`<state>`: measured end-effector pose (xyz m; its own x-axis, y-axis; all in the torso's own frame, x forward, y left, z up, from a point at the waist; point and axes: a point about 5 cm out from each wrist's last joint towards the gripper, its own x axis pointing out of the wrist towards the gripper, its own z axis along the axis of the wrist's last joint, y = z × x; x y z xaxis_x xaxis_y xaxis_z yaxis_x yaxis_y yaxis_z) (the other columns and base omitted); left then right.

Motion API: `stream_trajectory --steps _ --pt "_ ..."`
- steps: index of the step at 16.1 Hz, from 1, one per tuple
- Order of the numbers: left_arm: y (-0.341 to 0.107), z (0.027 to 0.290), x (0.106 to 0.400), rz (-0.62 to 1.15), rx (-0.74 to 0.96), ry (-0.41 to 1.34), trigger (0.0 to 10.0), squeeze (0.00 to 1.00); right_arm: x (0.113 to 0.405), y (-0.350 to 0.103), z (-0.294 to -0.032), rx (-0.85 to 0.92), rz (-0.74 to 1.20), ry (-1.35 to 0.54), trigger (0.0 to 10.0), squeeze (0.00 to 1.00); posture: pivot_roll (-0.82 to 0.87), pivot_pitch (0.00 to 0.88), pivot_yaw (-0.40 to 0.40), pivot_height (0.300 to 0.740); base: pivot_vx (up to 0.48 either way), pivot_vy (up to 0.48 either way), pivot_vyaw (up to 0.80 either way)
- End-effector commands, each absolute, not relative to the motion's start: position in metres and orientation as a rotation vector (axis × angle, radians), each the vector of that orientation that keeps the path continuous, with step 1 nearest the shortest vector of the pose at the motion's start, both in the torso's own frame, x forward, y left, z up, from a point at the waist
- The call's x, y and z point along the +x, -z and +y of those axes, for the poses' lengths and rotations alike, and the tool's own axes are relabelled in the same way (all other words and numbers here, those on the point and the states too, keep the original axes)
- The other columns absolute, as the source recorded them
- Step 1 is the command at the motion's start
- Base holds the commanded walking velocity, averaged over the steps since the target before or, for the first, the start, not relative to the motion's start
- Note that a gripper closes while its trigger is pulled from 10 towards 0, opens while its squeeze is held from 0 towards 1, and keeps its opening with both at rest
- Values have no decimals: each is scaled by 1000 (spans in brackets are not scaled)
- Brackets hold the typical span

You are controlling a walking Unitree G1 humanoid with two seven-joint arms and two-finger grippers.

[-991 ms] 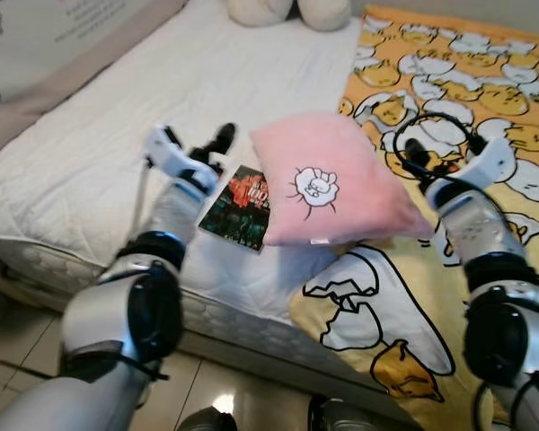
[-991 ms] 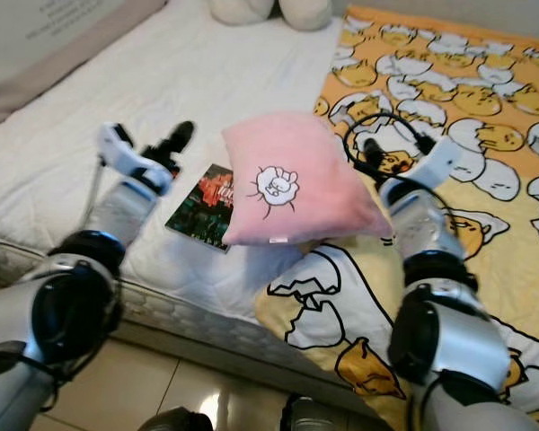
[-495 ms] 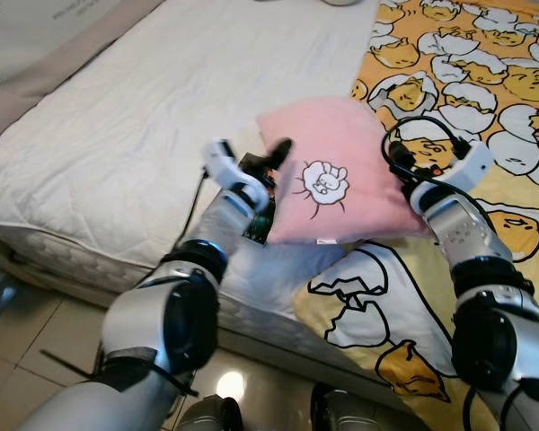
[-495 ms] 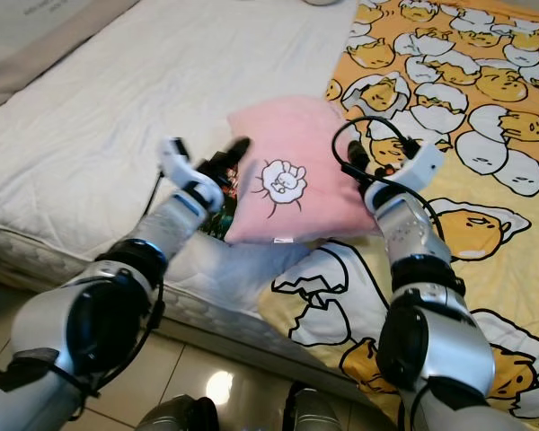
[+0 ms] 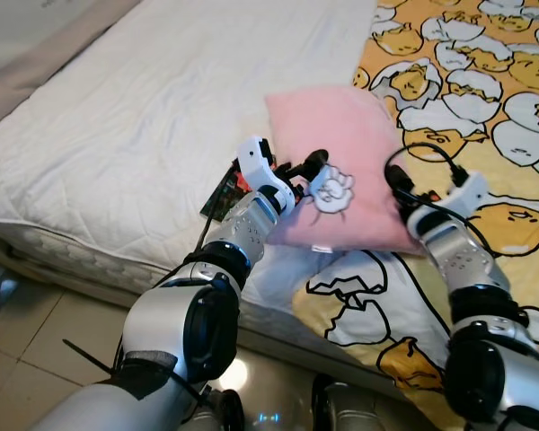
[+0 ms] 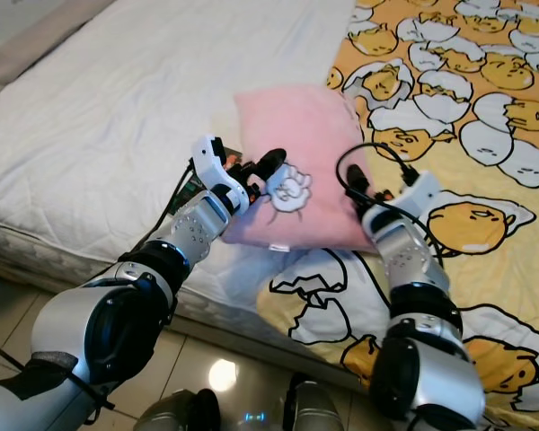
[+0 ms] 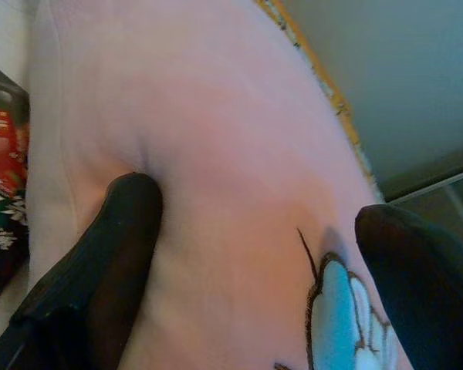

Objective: Clean up the room

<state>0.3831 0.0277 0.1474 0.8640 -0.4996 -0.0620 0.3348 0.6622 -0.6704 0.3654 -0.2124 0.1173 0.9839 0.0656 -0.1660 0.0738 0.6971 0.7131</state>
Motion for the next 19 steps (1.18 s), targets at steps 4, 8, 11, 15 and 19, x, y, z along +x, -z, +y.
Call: stream_trajectory --steps 4,8,11,15,19 --pt "-120 -2 363 412 -453 533 9725 0 361 -111 -191 823 242 -54 8471 0 -233 200 39 740 0 0 0" --pt "-117 3 363 423 -521 538 0 0 354 -112 -181 806 244 -78 0 0 -214 188 34 740 0 0 0" --pt "-121 4 364 395 -526 555 0 0 349 -107 -179 797 266 -76 0 0 -201 180 19 740 0 0 0" --pt "-120 6 364 390 -491 563 0 0 341 -102 -168 792 289 -101 0 0 -189 195 18 740 0 0 0" --pt "-118 8 364 381 -484 571 0 0 334 -94 -161 800 318 -106 0 0 -184 208 15 740 0 0 0"
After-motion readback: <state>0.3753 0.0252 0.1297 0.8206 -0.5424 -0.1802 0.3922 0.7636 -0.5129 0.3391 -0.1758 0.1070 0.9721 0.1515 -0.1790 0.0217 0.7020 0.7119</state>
